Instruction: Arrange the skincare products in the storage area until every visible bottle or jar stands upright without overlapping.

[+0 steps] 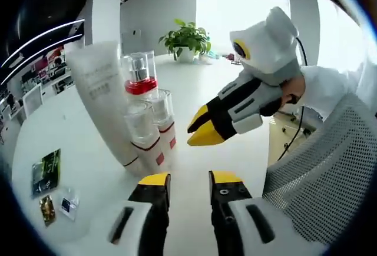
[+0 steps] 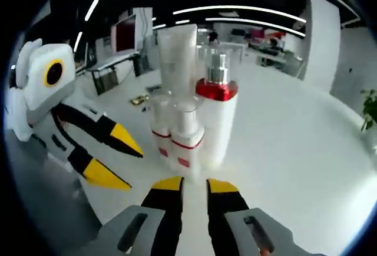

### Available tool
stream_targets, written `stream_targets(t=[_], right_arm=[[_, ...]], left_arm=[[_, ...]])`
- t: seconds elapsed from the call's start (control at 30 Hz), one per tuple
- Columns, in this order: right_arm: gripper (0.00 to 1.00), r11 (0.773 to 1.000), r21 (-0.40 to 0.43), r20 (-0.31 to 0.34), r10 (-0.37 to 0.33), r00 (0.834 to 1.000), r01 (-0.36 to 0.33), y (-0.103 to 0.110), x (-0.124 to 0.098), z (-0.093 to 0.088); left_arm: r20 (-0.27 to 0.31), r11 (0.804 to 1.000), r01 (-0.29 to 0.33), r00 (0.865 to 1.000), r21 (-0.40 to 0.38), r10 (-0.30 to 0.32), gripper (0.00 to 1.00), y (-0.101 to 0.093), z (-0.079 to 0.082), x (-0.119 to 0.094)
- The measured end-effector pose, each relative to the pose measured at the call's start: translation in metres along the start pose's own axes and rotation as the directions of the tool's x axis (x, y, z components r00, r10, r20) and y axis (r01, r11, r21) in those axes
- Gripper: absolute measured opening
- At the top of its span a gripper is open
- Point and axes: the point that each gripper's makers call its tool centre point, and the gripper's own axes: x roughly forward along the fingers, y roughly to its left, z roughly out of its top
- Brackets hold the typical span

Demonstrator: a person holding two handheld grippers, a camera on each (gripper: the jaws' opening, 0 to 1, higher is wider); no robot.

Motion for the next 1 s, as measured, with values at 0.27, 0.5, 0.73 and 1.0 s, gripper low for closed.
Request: stream_targets(t=[0.27, 0.5, 0.73, 1.0], right_arm=[[0.20, 1.000, -0.014, 0.035, 0.022, 0.999, -0.021, 0.006, -0.019, 0.021], [0.32, 0.995, -0.087, 0.057, 0.050, 0.997, -0.045, 0.018, -0.032, 0.046], [0.49, 0.989, -0.128, 0.108, 0.083, 0.991, -0.069, 0.031, -0.043, 0.071], [0.64, 0.987, -0.143, 0.100, 0.094, 0.990, -0.079, 0.035, -0.043, 0.074]], left_arm=[[0.014, 0.985, -0.152, 0.988, -0.078, 0.153, 0.34, 0.054, 0.007, -0.030], [0.026, 0.974, -0.183, 0.982, -0.135, 0.188, 0.48, 0.074, 0.016, -0.065], [0.034, 0.958, -0.243, 0.967, -0.149, 0.251, 0.61, 0.086, 0.020, -0.102], [0.031, 0.939, -0.312, 0.947, -0.145, 0.320, 0.75, 0.102, 0.017, -0.139]])
